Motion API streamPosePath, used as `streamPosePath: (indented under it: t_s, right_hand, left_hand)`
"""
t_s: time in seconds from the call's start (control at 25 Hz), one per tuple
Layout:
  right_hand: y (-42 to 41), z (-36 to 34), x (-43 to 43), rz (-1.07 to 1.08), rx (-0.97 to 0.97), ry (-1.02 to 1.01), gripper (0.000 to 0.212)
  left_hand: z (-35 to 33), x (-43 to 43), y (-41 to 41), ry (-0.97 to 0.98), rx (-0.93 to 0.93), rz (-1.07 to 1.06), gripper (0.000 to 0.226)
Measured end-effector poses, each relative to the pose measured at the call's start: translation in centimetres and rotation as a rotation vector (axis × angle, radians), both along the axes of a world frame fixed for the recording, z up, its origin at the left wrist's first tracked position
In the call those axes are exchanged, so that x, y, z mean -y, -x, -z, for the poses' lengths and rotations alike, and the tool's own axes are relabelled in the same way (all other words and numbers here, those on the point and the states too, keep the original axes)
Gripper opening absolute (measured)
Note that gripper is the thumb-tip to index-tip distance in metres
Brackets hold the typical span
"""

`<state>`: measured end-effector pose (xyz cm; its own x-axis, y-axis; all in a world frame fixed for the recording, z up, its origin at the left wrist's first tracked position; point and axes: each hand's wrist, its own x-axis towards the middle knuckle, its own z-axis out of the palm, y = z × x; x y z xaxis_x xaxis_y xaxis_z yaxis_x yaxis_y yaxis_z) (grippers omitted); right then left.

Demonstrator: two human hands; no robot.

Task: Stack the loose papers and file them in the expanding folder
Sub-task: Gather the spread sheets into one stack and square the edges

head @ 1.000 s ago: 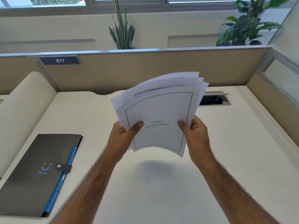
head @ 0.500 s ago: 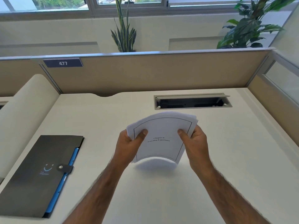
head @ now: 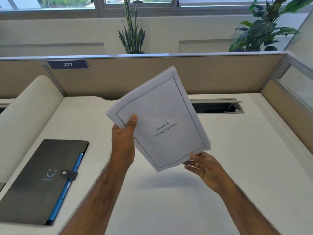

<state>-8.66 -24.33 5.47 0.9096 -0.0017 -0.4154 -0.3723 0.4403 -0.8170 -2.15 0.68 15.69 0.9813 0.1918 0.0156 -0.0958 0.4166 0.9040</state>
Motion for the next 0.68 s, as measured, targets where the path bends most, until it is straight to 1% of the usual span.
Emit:
streamPosePath:
  t_s: [0.08, 0.12, 0.2, 0.28, 0.36, 0.4, 0.44, 0.48, 0.52, 0.56, 0.6, 0.68]
  right_hand:
    - [0.2, -0.4, -1.0, -0.033, 0.068, -0.141, 0.044]
    - [0.0, -0.9, -1.8, -0.013, 0.099, -0.183, 0.041]
    - [-0.8, -1.9, -2.7, 0.104, 0.129, -0.204, 0.043]
    - [-1.5, -3.1, -2.5, 0.22, 0.141, -0.12, 0.038]
    - [-1.6, -3.9, -1.3, 0.26, 0.161, 0.028, 0.032]
    - [-1.5, -4.2, -0.8, 0.26, 0.169, 0.108, 0.03]
    - [-1.4, -4.3, -0.4, 0.256, 0.18, 0.184, 0.028]
    - [-1.4, -4.5, -0.4, 0.251, 0.186, 0.25, 0.027]
    - [-1.3, -4.4, -0.6, 0.238, 0.196, 0.311, 0.025]
    - [-1.3, -4.3, -1.1, 0.228, 0.203, 0.362, 0.022]
    - [-1.3, -4.2, -1.7, 0.229, 0.212, 0.403, 0.02]
    - [-1.3, -3.9, -2.5, 0.266, 0.236, 0.456, 0.017]
  left_hand:
    - [-0.2, 0.6, -0.1, 0.124, 0.002, 0.008, 0.022]
    - [-0.1, 1.0, 0.1, 0.139, -0.003, 0.029, 0.023]
    - [0.5, 1.3, 0.5, 0.127, -0.019, 0.064, 0.025]
    - [0.6, -0.6, 0.4, 0.141, -0.051, 0.097, 0.029]
    - [0.7, -4.5, -0.5, 0.145, -0.062, 0.216, 0.055]
    - [0.5, -6.5, -1.0, 0.087, -0.083, 0.306, 0.064]
    - [0.3, -7.9, -1.4, -0.033, -0.112, 0.397, 0.067]
    - [0.6, -8.6, -1.5, -0.194, -0.146, 0.46, 0.062]
    - [1.1, -8.5, -1.5, -0.337, -0.168, 0.5, 0.051]
    - [1.6, -7.8, -1.2, -0.425, -0.172, 0.507, 0.039]
    - [2.1, -6.8, -0.7, -0.453, -0.163, 0.472, 0.028]
    - [3.1, -5.2, 0.1, -0.404, -0.094, 0.358, 0.016]
